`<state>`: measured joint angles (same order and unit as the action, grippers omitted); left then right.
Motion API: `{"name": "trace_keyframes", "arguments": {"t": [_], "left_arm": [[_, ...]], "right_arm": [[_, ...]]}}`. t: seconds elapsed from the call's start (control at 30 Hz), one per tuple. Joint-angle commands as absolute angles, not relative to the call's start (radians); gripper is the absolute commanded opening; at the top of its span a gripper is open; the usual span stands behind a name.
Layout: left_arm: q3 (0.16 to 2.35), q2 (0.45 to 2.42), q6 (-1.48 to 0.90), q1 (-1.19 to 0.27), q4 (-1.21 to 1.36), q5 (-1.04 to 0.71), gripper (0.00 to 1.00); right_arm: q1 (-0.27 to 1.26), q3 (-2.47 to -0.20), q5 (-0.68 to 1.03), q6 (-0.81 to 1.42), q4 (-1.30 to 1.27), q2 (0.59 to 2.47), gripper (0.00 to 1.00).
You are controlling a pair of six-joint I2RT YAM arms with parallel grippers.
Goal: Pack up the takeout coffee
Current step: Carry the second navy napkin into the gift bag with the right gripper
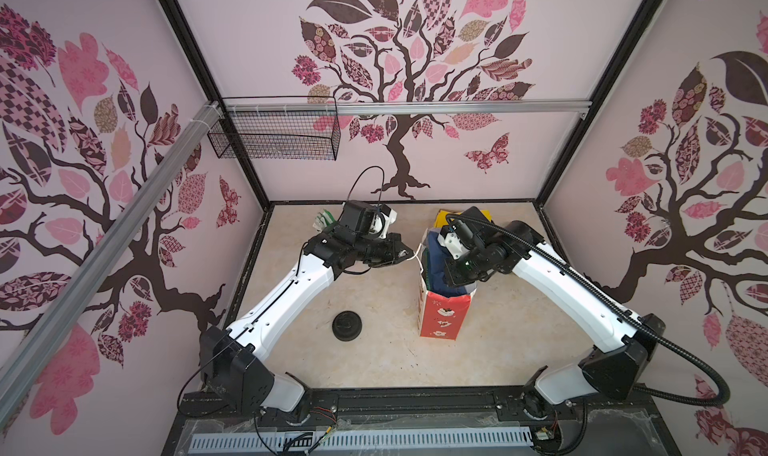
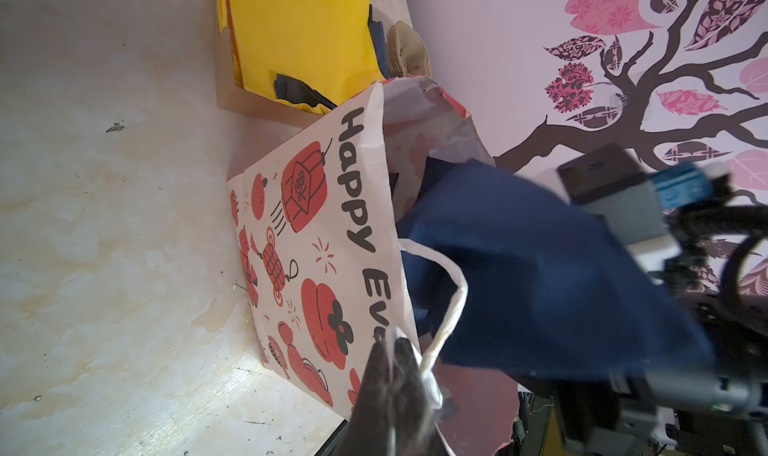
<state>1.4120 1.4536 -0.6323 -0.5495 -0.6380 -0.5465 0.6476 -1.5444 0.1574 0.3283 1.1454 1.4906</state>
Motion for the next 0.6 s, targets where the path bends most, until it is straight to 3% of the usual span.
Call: {"name": "trace_keyframes", "arguments": {"t": [0.0, 0.23, 0.47, 0.57], "left_arm": [[1.43, 1.464, -0.63, -0.546, -0.628, -0.545, 0.0], [1.425, 1.457, -0.63, -0.545, -0.629, -0.543, 0.0], [1.423, 1.445, -0.637, -0.545, -0.626, -0.525, 0.01], [1.423, 1.442, -0.64, -0.545, -0.624, -0.514, 0.09]], "right_arm": [[0.652, -1.492, 0.13, 0.395, 1.101, 1.508, 0.0], [0.651, -1.449, 0.141, 0.413, 1.048, 1.541, 0.0], [0.651, -1.608, 0.108, 0.437, 1.141, 1.495, 0.44], [0.651, -1.668, 0.069, 0.45, 1.192, 1.457, 0.58]]}}
